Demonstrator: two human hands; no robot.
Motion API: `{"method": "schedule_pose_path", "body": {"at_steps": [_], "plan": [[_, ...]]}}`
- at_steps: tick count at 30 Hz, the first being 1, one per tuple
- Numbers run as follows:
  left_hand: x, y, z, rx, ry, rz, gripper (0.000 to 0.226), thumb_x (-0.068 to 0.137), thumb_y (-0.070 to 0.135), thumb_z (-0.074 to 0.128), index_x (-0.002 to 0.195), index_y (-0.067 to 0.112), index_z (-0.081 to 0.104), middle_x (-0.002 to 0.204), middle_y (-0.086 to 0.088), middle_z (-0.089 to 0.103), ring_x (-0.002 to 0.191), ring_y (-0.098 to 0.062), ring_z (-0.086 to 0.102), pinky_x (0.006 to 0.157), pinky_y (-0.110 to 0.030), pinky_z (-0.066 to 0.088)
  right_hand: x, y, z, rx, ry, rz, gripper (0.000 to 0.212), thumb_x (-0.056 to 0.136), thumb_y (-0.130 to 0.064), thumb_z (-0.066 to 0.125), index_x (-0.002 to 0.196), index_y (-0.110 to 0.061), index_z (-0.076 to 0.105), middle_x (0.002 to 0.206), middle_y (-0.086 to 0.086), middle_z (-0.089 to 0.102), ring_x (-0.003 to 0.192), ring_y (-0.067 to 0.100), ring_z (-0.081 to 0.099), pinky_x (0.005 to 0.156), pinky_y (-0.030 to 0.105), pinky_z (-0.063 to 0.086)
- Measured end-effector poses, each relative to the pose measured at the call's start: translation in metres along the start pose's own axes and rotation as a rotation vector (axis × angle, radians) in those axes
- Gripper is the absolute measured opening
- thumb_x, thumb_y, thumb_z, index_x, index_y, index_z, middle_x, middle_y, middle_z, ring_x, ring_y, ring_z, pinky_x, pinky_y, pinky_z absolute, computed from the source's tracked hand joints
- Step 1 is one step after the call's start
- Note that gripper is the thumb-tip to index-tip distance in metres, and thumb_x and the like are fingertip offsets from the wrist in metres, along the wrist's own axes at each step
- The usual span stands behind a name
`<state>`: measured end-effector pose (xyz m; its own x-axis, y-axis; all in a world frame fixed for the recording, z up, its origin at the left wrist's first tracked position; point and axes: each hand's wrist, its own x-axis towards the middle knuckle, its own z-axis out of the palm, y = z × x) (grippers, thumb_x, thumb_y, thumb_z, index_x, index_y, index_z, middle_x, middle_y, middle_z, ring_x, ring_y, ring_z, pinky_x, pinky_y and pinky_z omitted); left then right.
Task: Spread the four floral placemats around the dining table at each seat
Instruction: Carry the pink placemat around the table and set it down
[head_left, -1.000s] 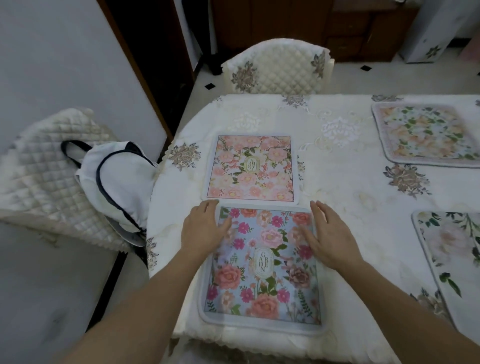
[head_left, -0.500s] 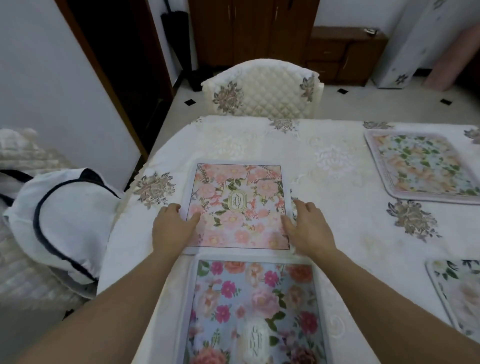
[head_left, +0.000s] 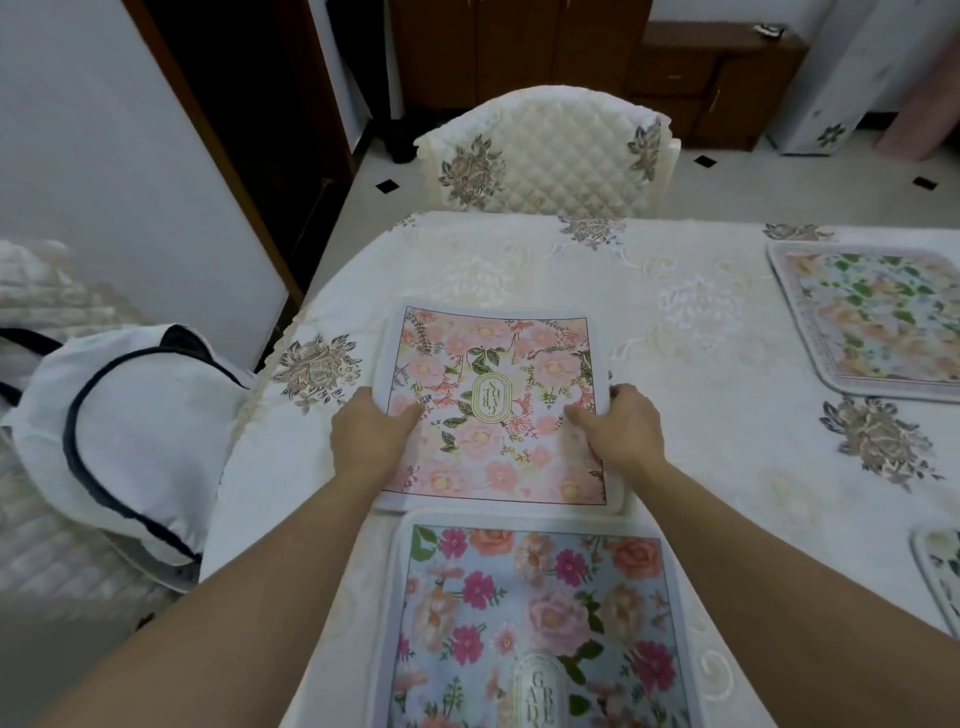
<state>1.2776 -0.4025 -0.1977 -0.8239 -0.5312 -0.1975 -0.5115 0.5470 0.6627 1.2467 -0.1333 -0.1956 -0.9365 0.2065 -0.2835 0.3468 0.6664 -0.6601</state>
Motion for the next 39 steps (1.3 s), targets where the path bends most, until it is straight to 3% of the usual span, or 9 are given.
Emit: {"method": "schedule_pose_path", "body": {"at_steps": [7, 12, 17, 21, 26, 32, 36, 39], "plan": [[0.0, 0.002, -0.007, -0.212, -0.076, 0.073, 0.033, 0.089, 0.033, 0.074, 0.104, 0.008, 0.058, 0.098, -0.011, 0.067, 0.093, -0.034, 0.065, 0.082, -0.044, 0.054, 0.005, -0.01, 0.002, 0.16, -0.083, -0.052, 0.031, 0.099, -0.032, 0.056, 0.111, -0.005, 0.048, 0.108, 0.015, 0.06, 0.087, 0.027, 0.059, 0.068, 0.037, 0.048], [-0.002, 0.017, -0.026, -0.405, -0.11, 0.068, 0.025, 0.09, 0.021, 0.074, 0.109, 0.009, 0.062, 0.103, -0.013, 0.072, 0.095, -0.033, 0.07, 0.088, -0.051, 0.057, 0.003, -0.024, -0.022, 0.296, -0.065, -0.074, 0.034, 0.098, -0.032, 0.057, 0.12, -0.006, 0.051, 0.119, 0.013, 0.063, 0.108, 0.034, 0.062, 0.094, 0.055, 0.053], [-0.019, 0.045, -0.049, -0.475, -0.126, 0.101, 0.026, 0.09, 0.022, 0.074, 0.11, 0.012, 0.061, 0.105, -0.009, 0.073, 0.094, -0.03, 0.071, 0.082, -0.049, 0.06, -0.008, -0.035, -0.061, 0.407, -0.058, -0.138, 0.019, 0.098, -0.029, 0.059, 0.11, -0.015, 0.057, 0.106, 0.003, 0.068, 0.096, 0.025, 0.068, 0.086, 0.049, 0.058], [-0.051, 0.072, -0.064, -0.465, -0.152, 0.168, 0.021, 0.092, 0.022, 0.072, 0.107, 0.015, 0.06, 0.1, -0.001, 0.072, 0.093, -0.022, 0.071, 0.074, -0.034, 0.057, -0.027, -0.03, -0.1, 0.465, -0.027, -0.129, 0.016, 0.096, -0.029, 0.06, 0.107, -0.018, 0.059, 0.103, 0.003, 0.071, 0.09, 0.023, 0.071, 0.079, 0.047, 0.061], [-0.113, 0.097, -0.066, -0.415, -0.254, 0.205, 0.032, 0.095, 0.025, 0.068, 0.118, 0.005, 0.057, 0.112, -0.011, 0.071, 0.1, -0.03, 0.069, 0.089, -0.047, 0.057, -0.07, 0.002, -0.152, 0.474, 0.007, -0.136, 0.006, 0.097, -0.026, 0.06, 0.101, -0.025, 0.056, 0.102, 0.0, 0.07, 0.088, 0.021, 0.071, 0.073, 0.043, 0.061], [-0.201, 0.119, -0.042, -0.411, -0.285, 0.235, 0.013, 0.096, 0.027, 0.066, 0.103, 0.021, 0.058, 0.101, -0.001, 0.068, 0.09, -0.017, 0.068, 0.071, -0.024, 0.056, -0.125, 0.064, -0.217, 0.457, 0.024, -0.097, 0.016, 0.097, -0.026, 0.06, 0.11, -0.017, 0.059, 0.104, 0.006, 0.069, 0.09, 0.024, 0.07, 0.078, 0.047, 0.06], [-0.251, 0.14, -0.022, -0.453, -0.351, 0.217, 0.022, 0.096, 0.023, 0.066, 0.112, 0.011, 0.059, 0.109, -0.012, 0.071, 0.098, -0.031, 0.071, 0.087, -0.051, 0.058, -0.155, 0.103, -0.262, 0.494, 0.061, -0.087, 0.01, 0.097, -0.022, 0.059, 0.107, -0.025, 0.059, 0.101, 0.001, 0.071, 0.086, 0.019, 0.071, 0.066, 0.033, 0.057], [-0.28, 0.157, -0.006, -0.467, -0.393, 0.289, 0.012, 0.096, 0.021, 0.066, 0.107, 0.023, 0.062, 0.104, -0.001, 0.073, 0.095, -0.019, 0.071, 0.086, -0.041, 0.058, -0.179, 0.13, -0.295, 0.506, 0.134, -0.051, 0.008, 0.097, -0.024, 0.059, 0.101, -0.03, 0.058, 0.103, -0.002, 0.069, 0.086, 0.015, 0.069, 0.064, 0.03, 0.055]]}}
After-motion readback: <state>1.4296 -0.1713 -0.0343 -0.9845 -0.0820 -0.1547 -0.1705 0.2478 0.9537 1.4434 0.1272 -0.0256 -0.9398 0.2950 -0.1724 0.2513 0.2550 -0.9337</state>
